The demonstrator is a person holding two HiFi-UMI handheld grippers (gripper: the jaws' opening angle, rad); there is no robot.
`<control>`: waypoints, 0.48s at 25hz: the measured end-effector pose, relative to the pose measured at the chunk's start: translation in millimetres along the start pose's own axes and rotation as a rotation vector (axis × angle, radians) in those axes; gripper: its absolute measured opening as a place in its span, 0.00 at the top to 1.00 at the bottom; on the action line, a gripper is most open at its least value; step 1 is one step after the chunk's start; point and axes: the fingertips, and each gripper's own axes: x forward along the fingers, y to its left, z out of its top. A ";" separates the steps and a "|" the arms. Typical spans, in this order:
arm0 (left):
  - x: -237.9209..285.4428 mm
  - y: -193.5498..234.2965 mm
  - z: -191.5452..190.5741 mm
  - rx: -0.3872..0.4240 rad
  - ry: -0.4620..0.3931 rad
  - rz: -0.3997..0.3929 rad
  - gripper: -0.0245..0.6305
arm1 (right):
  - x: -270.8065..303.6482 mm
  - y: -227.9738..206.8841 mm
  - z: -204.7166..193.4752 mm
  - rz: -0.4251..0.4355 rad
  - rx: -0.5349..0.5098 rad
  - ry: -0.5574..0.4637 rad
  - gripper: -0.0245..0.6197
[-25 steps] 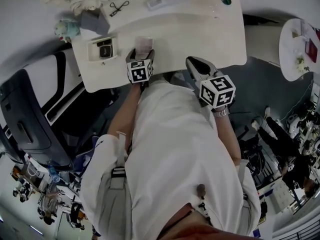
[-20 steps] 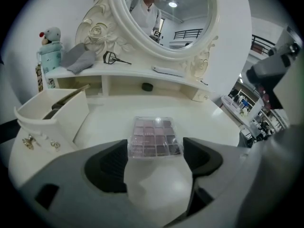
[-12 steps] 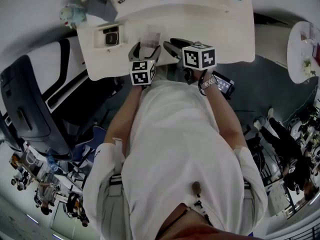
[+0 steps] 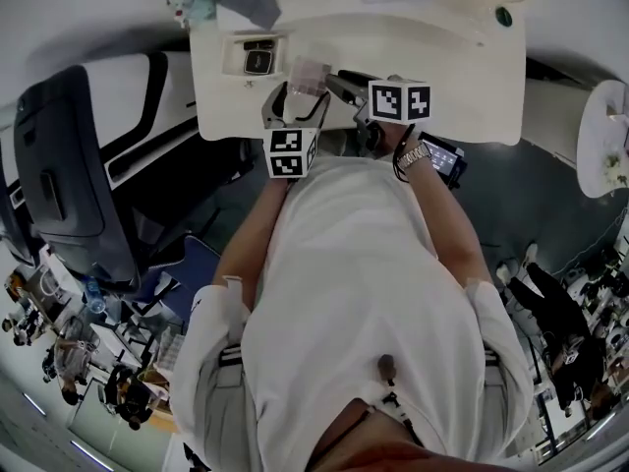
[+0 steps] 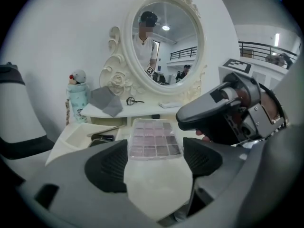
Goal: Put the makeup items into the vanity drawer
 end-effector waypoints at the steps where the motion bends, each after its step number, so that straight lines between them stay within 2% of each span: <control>1: -4.7 9.4 1.3 -0.004 -0.008 0.021 0.40 | 6.5 6.5 0.0 0.008 -0.016 0.009 0.72; 7: -20.7 84.2 3.9 -0.055 -0.036 0.166 0.40 | 34.6 37.0 -2.5 0.025 -0.107 0.056 0.74; 12: -11.6 131.8 1.1 -0.057 -0.003 0.221 0.40 | 34.0 39.6 -1.2 0.015 -0.132 0.051 0.75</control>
